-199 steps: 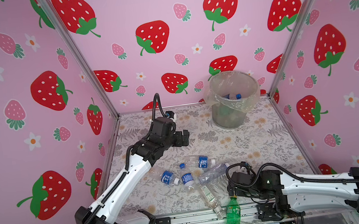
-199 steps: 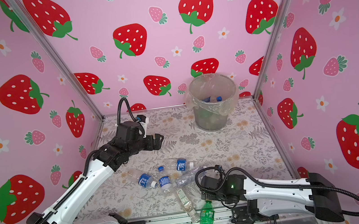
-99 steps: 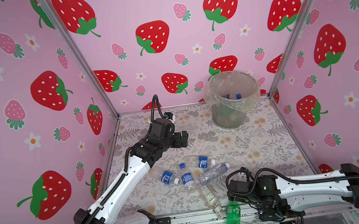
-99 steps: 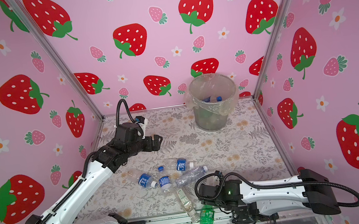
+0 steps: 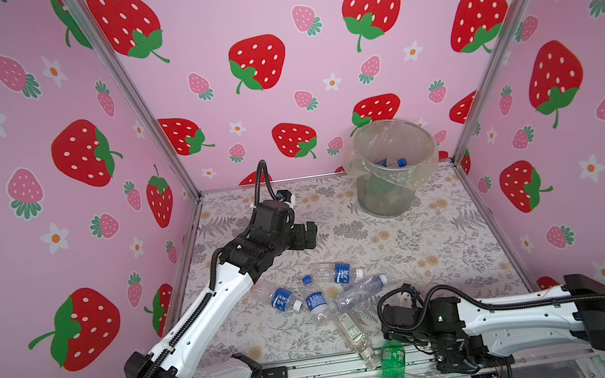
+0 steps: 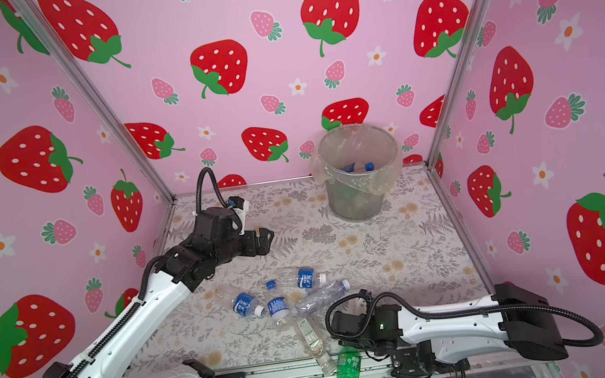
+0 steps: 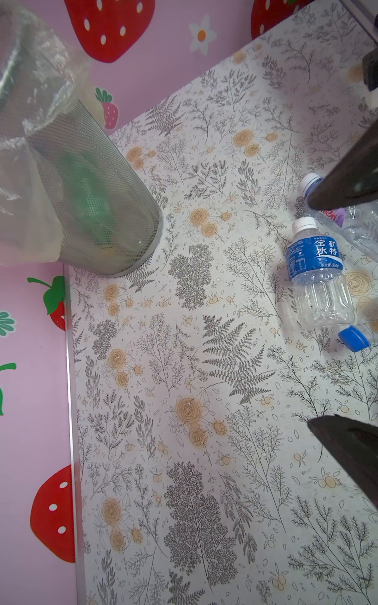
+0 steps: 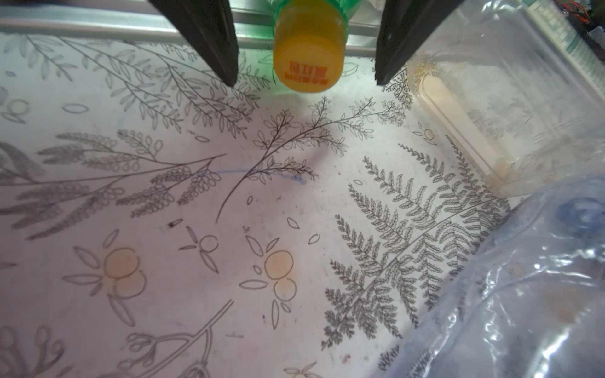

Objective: Throw the plastic bottles in the bin
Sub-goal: Pick up the plastic bottle from the bottom-center of the table.

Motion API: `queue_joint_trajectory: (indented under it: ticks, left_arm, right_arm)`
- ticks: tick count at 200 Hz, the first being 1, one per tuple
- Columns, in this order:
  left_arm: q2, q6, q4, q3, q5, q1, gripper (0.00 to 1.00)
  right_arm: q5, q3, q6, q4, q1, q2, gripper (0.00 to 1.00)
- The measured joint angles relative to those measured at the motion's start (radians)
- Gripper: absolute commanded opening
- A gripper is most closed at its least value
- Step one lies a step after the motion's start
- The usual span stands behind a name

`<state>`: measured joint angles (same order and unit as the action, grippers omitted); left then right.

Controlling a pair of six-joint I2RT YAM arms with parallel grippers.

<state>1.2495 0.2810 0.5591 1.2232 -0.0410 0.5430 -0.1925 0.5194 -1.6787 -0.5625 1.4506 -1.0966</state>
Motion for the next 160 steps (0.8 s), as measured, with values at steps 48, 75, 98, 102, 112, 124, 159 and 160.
queue_joint_trajectory:
  ticks: [48,75,98,102,112,124,159,160]
  left_arm:
    - [-0.002,0.000,0.000,-0.001,0.000,0.000,0.99]
    - [-0.005,0.000,0.000,-0.001,0.000,0.000,0.99]
    - [-0.010,0.000,0.000,-0.001,-0.001,0.000,0.99]
    - [-0.011,0.000,0.000,-0.002,-0.001,0.000,0.99]
    - [-0.013,0.000,0.001,-0.002,-0.001,0.000,0.99]
    - [-0.013,0.000,0.001,-0.002,0.000,0.000,0.99]
    - [-0.013,0.001,0.003,-0.002,0.000,-0.003,0.99]
    - [-0.013,0.001,0.003,-0.002,0.000,-0.003,0.99]
  right_arm:
    - [0.005,-0.005,0.000,0.024,0.000,-0.006,0.55]
    - [0.010,-0.008,-0.002,0.040,0.000,-0.013,0.42]
    - [0.017,-0.018,0.001,0.051,0.000,-0.018,0.36]
    - [0.016,-0.019,-0.001,0.052,0.000,-0.019,0.36]
    - [0.016,-0.021,-0.001,0.051,0.000,-0.019,0.35]
    - [0.013,-0.021,0.000,0.050,0.000,-0.017,0.34]
    - [-0.020,-0.012,0.039,-0.018,-0.090,0.048,0.27]
    - [-0.021,-0.011,0.041,-0.021,-0.093,0.050,0.27]
